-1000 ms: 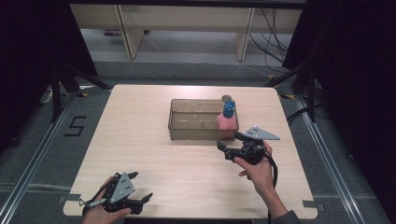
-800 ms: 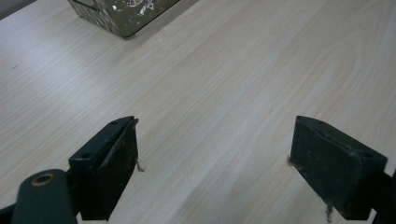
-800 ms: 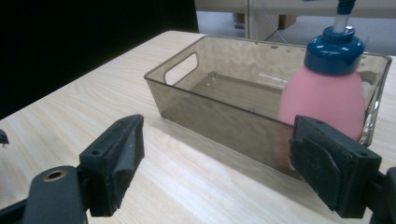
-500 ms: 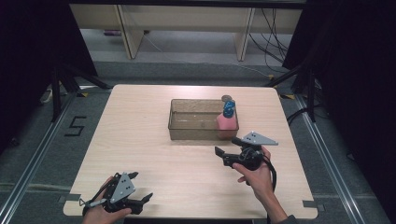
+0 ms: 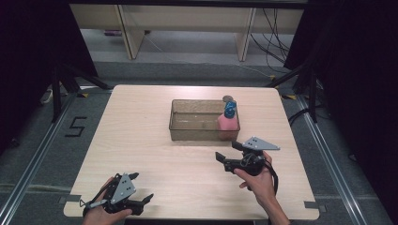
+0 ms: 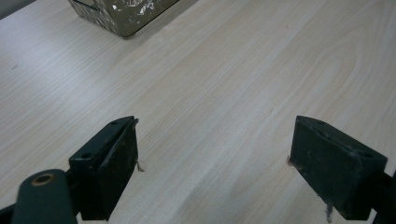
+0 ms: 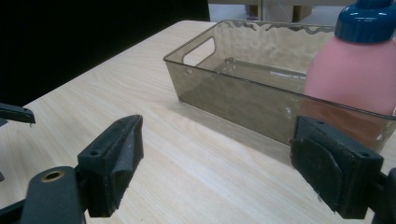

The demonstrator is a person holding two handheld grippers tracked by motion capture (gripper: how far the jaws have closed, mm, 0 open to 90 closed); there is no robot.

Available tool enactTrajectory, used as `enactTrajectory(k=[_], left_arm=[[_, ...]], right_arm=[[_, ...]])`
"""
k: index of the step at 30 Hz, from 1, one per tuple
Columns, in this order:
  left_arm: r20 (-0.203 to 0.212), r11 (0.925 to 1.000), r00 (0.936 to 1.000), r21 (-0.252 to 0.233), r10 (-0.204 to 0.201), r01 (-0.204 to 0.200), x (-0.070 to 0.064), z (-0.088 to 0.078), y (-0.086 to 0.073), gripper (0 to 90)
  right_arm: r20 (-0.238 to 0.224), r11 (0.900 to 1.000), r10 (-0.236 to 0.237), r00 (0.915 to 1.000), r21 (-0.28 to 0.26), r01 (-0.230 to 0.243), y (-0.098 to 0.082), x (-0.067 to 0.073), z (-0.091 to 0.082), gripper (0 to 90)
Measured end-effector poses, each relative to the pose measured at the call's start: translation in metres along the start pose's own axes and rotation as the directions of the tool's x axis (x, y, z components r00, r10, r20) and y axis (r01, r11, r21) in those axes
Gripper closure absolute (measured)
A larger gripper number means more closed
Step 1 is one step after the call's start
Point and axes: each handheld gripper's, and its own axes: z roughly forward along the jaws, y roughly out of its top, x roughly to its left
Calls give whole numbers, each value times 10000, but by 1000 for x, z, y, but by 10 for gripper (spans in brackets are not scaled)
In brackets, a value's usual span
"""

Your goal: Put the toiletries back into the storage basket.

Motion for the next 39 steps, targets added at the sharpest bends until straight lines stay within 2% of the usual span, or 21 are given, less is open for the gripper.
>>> enactTrajectory(k=[4, 5, 6, 8, 9, 10, 15, 16, 17, 19, 25, 26, 28, 29, 30, 32, 33, 35, 36, 37, 39], left_arm=[[-14, 10000, 10000, 5, 26, -26, 0, 0, 0, 148], [-19, 10000, 10000, 2, 7, -7, 0, 0, 0, 148], [-20, 10000, 10000, -3, 11, -11, 0, 0, 0, 148], [52, 10000, 10000, 43, 40, -40, 0, 0, 0, 148], [60, 10000, 10000, 41, 38, -38, 0, 0, 0, 148], [60, 10000, 10000, 43, 39, -39, 0, 0, 0, 148], [-5, 9999, 10000, 82, 60, -60, 1, 0, 0, 148], [5, 9999, 10000, 89, 58, -59, 1, 0, 0, 148], [13, 10000, 10000, 76, 37, -37, 1, 0, 0, 148], [-2, 10000, 10000, 74, 43, -43, 1, 0, 0, 148], [-15, 10000, 10000, 56, 12, -12, 1, 0, 0, 148], [-7, 10000, 10000, 85, 42, -42, 1, 0, 0, 148], [7, 10000, 10000, 82, 27, -27, 1, 0, 0, 148], [-14, 10000, 10000, 81, 22, -22, 1, 0, 0, 148], [-14, 10000, 10000, 81, 22, -22, 1, 0, 0, 148], [-22, 10000, 10000, 71, 29, -28, 1, 0, 0, 148], [-20, 10000, 10000, 70, 23, -23, 1, 0, 0, 148], [-21, 10000, 10000, 78, 39, -39, 1, 0, 0, 148], [-15, 10000, 10000, 68, 15, -15, 1, 0, 0, 148], [-19, 10000, 10000, 62, 14, -14, 1, 0, 0, 148], [-23, 10000, 10000, 57, 17, -17, 1, 0, 0, 148]], right_arm=[[-37, 10000, -59, 10000, -42, 59, -2, 1, -1, 181], [-51, 9994, 313, 9995, 114, -312, -4, 5, -2, 180], [-97, 9999, -120, 9999, -29, 120, -4, 2, -2, 180], [-111, 9999, 168, 9998, 14, -168, -6, 5, -3, 180], [-143, 10000, -49, 9999, 12, 50, -6, 3, -4, 180], [-207, 9998, 191, 9996, 119, -189, -7, 5, -3, 180], [-145, 10000, -73, 9999, -12, 72, -10, 5, -6, 180], [-296, 9994, 341, 9990, 99, -338, -11, 8, -7, 179], [-247, 9999, 75, 9997, 74, -74, -11, 6, -7, 179], [-267, 9994, 352, 9990, 63, -350, -13, 8, -9, 179], [-233, 9996, 189, 9995, 215, -184, -18, 8, -11, 170], [-414, 9999, 143, 9990, 68, -140, -19, 8, -11, 169], [-276, 9976, 538, 9982, 452, -525, -20, 12, -14, 167], [-470, 9998, 136, 9988, 151, -129, -21, 10, -12, 166], [-286, 9999, -92, 9995, 53, 94, -22, 9, -13, 164], [-482, 9996, 200, 9986, 232, -189, -23, 13, -15, 162], [-363, 9996, 114, 9993, 280, -104, -24, 14, -16, 160], [-533, 9996, 188, 9984, 219, -176, -26, 16, -17, 157], [-390, 10000, -60, 9992, 55, 62, -27, 15, -17, 156], [-573, 9995, 275, 9980, 198, -264, -27, 18, -18, 155], [-412, 9999, -103, 9991, 33, 105, -28, 17, -19, 155]])
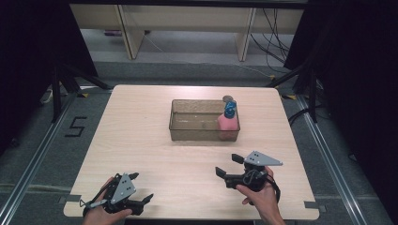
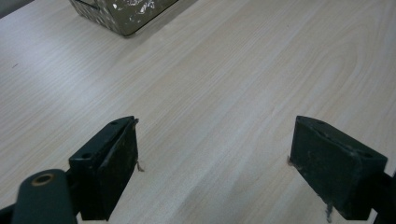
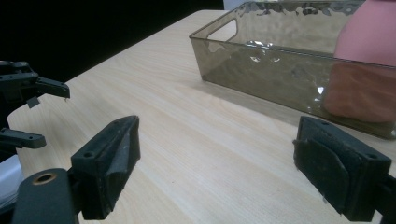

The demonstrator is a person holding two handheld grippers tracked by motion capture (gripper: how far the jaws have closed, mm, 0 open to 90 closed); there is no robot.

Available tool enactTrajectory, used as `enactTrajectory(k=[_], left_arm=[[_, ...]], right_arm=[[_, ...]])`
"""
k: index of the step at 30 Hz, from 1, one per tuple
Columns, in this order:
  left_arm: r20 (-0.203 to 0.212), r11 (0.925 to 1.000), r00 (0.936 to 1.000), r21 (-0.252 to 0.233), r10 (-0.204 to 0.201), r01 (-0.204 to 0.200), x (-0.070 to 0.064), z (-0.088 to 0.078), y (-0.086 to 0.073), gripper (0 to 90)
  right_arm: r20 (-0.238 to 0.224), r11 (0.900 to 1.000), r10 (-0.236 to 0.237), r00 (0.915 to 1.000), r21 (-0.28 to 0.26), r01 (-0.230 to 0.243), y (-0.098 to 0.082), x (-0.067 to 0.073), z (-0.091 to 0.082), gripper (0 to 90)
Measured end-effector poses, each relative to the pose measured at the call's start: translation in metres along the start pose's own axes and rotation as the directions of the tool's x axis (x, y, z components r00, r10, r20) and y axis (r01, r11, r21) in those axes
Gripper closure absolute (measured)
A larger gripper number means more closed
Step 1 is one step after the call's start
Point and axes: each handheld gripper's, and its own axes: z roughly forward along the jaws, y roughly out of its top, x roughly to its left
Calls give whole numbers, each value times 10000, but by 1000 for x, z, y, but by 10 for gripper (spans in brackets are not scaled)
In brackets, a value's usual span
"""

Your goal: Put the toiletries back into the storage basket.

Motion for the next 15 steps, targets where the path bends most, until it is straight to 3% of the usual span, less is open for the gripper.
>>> enactTrajectory(k=[1, 4, 8, 9, 10, 12, 14, 15], left_arm=[[-8, 10000, 10000, 3, 6, -6, 0, 0, 0, 148], [0, 10000, 10000, 0, -17, 17, 0, 0, 0, 148], [31, 10000, 10000, -52, -58, 58, 0, 0, 0, 148], [31, 10000, 10000, -5, -11, 11, 0, 0, 0, 148], [-10, 10000, 10000, 12, 8, -8, 0, 0, 0, 148], [-4, 10000, 10000, 17, 30, -30, 0, 0, 0, 148], [127, 10000, 9999, 49, 11, -12, 0, 0, 0, 148], [-54, 10000, 10000, -25, -10, 10, -1, 1, -1, 148]], right_arm=[[-84, 9998, 179, 9998, -26, -179, -1, 1, 1, 155], [-137, 10000, -6, 9999, -21, 6, -2, 2, -2, 155], [-274, 9998, 188, 9994, 28, -187, -7, 5, -3, 155], [-97, 10000, 25, 9999, 48, -24, -7, 5, -4, 155], [-223, 9991, 382, 9990, 194, -378, -9, 8, -4, 155], [-301, 9987, 449, 9985, 260, -442, -10, 10, -6, 155], [-278, 10000, 49, 9996, 29, -48, -11, 8, -5, 155], [-312, 9998, 123, 9994, 135, -119, -11, 9, -6, 155]])
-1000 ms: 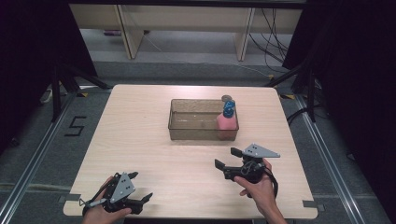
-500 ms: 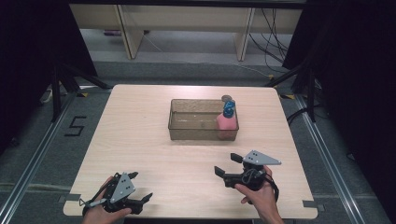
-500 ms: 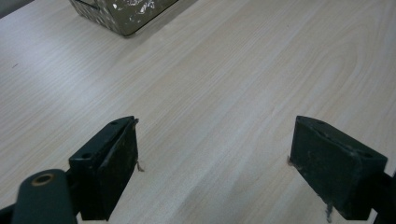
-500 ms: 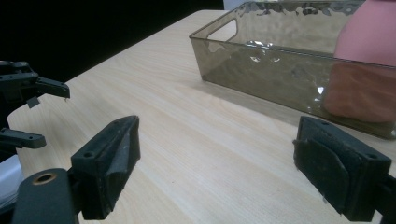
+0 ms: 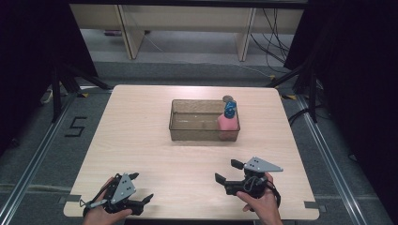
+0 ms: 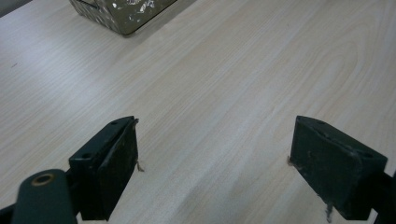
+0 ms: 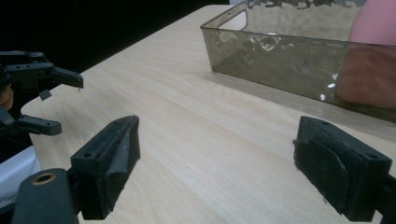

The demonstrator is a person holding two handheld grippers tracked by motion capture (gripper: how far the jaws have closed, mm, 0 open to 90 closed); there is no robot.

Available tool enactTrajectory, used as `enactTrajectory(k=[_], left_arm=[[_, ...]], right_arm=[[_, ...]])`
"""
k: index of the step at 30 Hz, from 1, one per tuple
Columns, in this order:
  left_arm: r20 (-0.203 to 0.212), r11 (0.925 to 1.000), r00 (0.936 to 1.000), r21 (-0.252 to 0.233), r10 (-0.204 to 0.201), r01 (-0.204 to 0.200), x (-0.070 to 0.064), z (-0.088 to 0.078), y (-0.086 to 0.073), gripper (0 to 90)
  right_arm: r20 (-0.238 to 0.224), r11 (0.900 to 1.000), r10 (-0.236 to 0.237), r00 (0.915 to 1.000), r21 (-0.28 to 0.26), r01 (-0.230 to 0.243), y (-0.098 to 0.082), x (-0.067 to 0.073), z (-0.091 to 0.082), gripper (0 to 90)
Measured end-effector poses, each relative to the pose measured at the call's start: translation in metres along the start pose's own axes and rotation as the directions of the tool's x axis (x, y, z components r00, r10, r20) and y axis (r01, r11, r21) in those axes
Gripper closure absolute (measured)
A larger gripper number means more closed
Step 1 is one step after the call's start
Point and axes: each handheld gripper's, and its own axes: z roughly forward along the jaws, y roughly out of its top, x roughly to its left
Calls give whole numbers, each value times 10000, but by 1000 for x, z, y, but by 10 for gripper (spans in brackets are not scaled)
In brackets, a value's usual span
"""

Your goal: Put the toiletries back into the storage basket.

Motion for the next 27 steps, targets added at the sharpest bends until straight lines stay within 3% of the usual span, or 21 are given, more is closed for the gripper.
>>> enactTrajectory(k=[6, 7, 8, 9, 10, 11, 14, 15, 17, 18, 20, 21, 22, 26, 27], left_arm=[[133, 9999, 9999, 95, 35, -36, 1, -1, 0, 148], [15, 10000, 10000, 6, -10, 10, 0, 0, 0, 148], [-21, 10000, 10000, -5, 4, -5, 0, 0, 0, 148], [129, 10000, 9999, 87, 30, -31, 1, -1, 0, 148], [129, 10000, 9999, 87, 30, -31, 1, -1, 0, 148], [11, 10000, 10000, 3, 7, -7, 0, 0, 0, 148], [-40, 9999, 9999, 73, 96, -96, 1, 0, 0, 148], [40, 10000, 10000, 37, -29, 29, 0, 0, 0, 148], [50, 10000, 10000, 45, 22, -22, 1, 0, 0, 148], [54, 10000, 10000, 33, -45, 45, 0, 0, 0, 148], [57, 10000, 10000, 66, 32, -32, 1, 0, 0, 148], [172, 10000, 9999, 95, -10, 8, 1, 0, 0, 148], [224, 9999, 9997, 105, 5, -7, 0, 0, 0, 148], [220, 9999, 9998, 108, -27, 25, 0, 0, 0, 148], [217, 9999, 9998, 112, -23, 21, 1, 0, 0, 148]], right_arm=[[28, 9998, -43, 10000, 191, 42, -4, 3, -2, 155], [84, 9991, 217, 9997, 362, -220, -5, 6, -4, 155], [122, 9996, -235, 9996, 172, 233, -6, 3, -4, 156], [42, 9997, 137, 9999, 226, -138, -7, 6, -4, 155], [42, 9997, 137, 9999, 226, -138, -7, 6, -4, 155], [195, 9995, -170, 9997, 257, 165, -10, 5, -4, 155], [187, 9991, -234, 9996, 358, 227, -11, 5, -7, 155], [111, 9994, 120, 9999, 317, -124, -13, 8, -7, 155], [84, 9991, -108, 9999, 416, 105, -13, 6, -11, 155], [86, 9990, 119, 9999, 439, -123, -14, 7, -12, 155], [140, 9996, -125, 9998, 265, 121, -16, 5, -15, 156], [160, 9991, 129, 9998, 401, -136, -17, 6, -17, 155], [253, 9994, -117, 9996, 338, 108, -18, 4, -17, 155], [224, 9991, 146, 9996, 394, -155, -21, 6, -18, 155], [180, 9996, -55, 9998, 289, 50, -22, 5, -18, 155]])
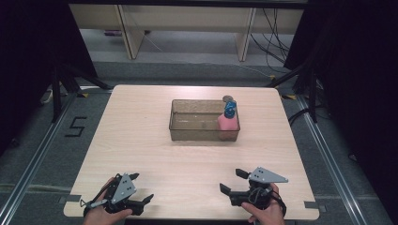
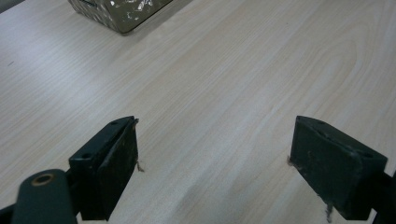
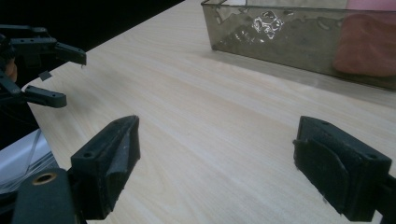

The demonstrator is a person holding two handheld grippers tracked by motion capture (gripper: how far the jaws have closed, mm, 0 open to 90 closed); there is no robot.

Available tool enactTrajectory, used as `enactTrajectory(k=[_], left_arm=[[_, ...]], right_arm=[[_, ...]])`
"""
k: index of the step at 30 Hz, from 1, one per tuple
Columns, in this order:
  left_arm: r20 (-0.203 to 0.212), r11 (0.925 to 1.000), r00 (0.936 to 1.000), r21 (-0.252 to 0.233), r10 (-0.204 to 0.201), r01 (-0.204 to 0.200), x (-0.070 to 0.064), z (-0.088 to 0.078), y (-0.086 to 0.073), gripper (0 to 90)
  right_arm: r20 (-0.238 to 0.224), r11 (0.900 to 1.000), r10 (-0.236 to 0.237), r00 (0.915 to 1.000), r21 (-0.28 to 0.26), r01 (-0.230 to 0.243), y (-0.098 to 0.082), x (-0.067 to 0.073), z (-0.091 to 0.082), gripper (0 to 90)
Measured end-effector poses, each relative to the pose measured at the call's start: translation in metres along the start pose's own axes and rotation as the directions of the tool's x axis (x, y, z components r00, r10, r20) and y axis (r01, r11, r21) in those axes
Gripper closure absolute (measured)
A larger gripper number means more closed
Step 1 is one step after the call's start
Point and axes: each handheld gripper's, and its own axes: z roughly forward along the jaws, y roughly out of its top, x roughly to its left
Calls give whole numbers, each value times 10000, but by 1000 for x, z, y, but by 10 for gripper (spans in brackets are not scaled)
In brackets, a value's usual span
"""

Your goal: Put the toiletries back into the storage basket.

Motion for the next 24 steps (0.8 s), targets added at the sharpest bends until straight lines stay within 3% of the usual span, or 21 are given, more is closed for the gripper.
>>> enactTrajectory(k=[1, 2, 4, 6, 7, 18, 24], left_arm=[[-8, 10000, 10000, -14, 10, -10, 0, 0, 0, 148], [-13, 10000, 10000, -18, 20, -20, 0, 0, 0, 148], [7, 10000, 10000, -9, 15, -15, 0, 0, 0, 148], [-35, 10000, 10000, -29, 22, -22, 0, 0, 0, 148], [-13, 10000, 10000, -11, 28, -28, 0, 0, 0, 148], [-79, 10000, 10000, -15, 41, -41, -1, 0, 0, 148], [-97, 10000, 10000, -19, 4, -4, -1, 1, 0, 149]], right_arm=[[-124, 9997, 246, 9996, 5, -246, -1, 3, -2, 156], [-32, 10000, -35, 10000, 11, 36, -1, 1, -2, 156], [-35, 10000, -84, 10000, -21, 84, -3, 2, -3, 155], [16, 9998, 199, 9998, 61, -199, -4, 4, -5, 155], [8, 10000, -40, 10000, -19, 40, -5, 3, -5, 155], [60, 9999, 68, 10000, -141, -67, -11, 6, -15, 155], [121, 10000, 18, 9999, 54, -19, -12, 7, -17, 155]])
